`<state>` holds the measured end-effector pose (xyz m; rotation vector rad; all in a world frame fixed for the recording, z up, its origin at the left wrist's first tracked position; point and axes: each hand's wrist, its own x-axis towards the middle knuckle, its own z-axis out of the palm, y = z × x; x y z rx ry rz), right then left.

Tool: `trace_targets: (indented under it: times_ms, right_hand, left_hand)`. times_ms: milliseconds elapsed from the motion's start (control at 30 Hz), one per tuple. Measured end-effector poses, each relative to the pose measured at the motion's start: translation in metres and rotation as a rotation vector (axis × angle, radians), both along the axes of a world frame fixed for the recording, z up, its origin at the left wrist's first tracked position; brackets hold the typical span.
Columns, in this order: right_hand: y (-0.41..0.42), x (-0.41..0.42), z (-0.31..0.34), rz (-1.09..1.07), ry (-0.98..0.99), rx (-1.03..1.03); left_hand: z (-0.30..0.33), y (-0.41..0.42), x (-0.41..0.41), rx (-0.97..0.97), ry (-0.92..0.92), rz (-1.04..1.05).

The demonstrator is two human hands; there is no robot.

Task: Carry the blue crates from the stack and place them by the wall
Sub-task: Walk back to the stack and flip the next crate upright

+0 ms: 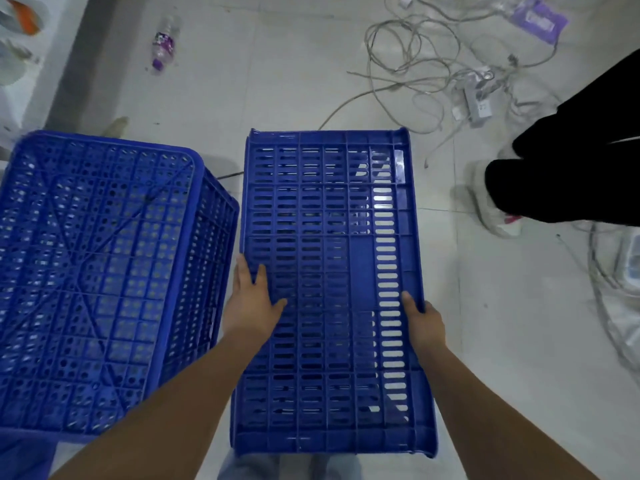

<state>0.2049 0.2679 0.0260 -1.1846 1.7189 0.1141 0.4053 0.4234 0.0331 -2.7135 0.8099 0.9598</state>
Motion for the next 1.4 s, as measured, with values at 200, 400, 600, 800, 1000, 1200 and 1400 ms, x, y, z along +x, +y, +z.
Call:
trace_targets:
  times_ms: [200, 400, 600, 800, 1000, 1200, 1400]
  right_hand:
    - [-0.012, -0.008, 0.002, -0.059, -0.155, 0.115]
    - [-0.013, -0.008, 0.01, -0.14, -0.238, 0.174]
    - [-0.001, -0.003, 0.024, -0.155, -0.353, 0.166]
    - [0.008, 0.005, 0.043, -0.122, -0.349, -0.016]
    - [0.023, 0.017, 0.067, 0.228, -0.117, -0.263]
    - [0.055, 0.045, 0.053, 0.439, -0.057, -0.251]
    - [0.092, 0.078, 0.023, 0.521, -0.032, -0.12]
  left_hand:
    - [0.002, -0.003, 0.003, 0.099, -0.009, -0.091]
    - [0.006, -0.003, 0.008, 0.114, 0.049, -0.09]
    - [0.009, 0.002, 0.032, 0.127, 0.171, -0.062]
    - [0.01, -0.015, 0.043, 0.132, 0.281, -0.047]
    - [0.029, -0.046, -0.023, -0.347, 0.548, 0.31]
    - [0.039, -0.067, -0.055, -0.614, 0.755, 0.527]
    - [0.013, -0.063, -0.031, -0.49, 0.476, 0.565]
